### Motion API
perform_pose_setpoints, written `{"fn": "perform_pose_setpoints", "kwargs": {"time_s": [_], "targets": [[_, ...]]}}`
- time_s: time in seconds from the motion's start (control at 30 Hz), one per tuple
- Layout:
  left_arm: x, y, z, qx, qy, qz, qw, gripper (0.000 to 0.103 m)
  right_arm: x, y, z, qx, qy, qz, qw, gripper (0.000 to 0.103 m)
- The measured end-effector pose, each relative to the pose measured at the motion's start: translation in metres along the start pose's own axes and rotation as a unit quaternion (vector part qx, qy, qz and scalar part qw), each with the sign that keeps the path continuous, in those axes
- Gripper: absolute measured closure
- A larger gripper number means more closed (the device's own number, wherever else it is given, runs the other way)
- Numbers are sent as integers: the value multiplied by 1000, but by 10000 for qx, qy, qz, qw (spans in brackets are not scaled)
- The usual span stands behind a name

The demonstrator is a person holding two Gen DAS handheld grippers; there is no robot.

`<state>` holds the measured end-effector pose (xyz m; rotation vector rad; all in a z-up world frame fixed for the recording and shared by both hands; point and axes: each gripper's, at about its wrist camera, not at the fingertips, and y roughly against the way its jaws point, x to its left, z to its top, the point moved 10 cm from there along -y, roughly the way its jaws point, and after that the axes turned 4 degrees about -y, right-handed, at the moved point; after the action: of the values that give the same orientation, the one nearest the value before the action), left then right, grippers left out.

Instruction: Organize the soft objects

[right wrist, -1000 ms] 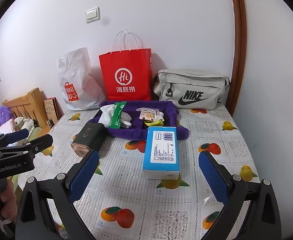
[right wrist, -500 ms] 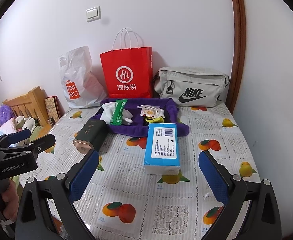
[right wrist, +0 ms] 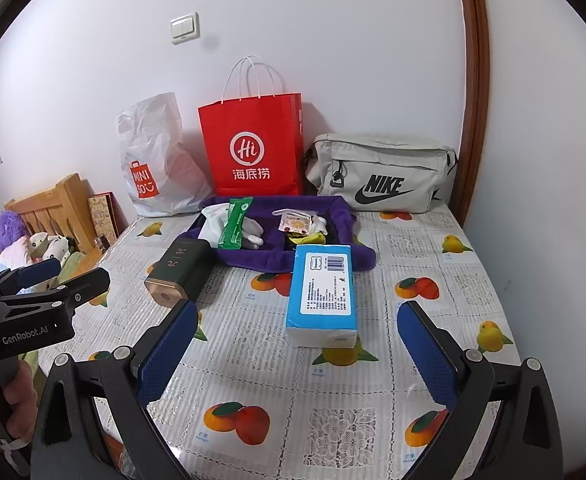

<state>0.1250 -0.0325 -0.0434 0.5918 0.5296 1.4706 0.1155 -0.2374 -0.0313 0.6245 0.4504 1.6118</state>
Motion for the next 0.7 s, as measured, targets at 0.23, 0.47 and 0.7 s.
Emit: {"fn": "perform_pose_setpoints", "kwargs": {"time_s": [0.23, 0.47, 0.7], "targets": [[0, -1, -1, 5, 8, 8, 10000, 6, -1, 0, -2, 15, -5, -8, 10000, 4], [0, 0, -2, 12, 15, 14, 10000, 6, -1, 0, -1, 13, 2, -6, 10000, 4], [0, 0, -2, 18, 21, 19, 10000, 6, -1, 0, -1, 10, -4, -1, 10000, 4]]}}
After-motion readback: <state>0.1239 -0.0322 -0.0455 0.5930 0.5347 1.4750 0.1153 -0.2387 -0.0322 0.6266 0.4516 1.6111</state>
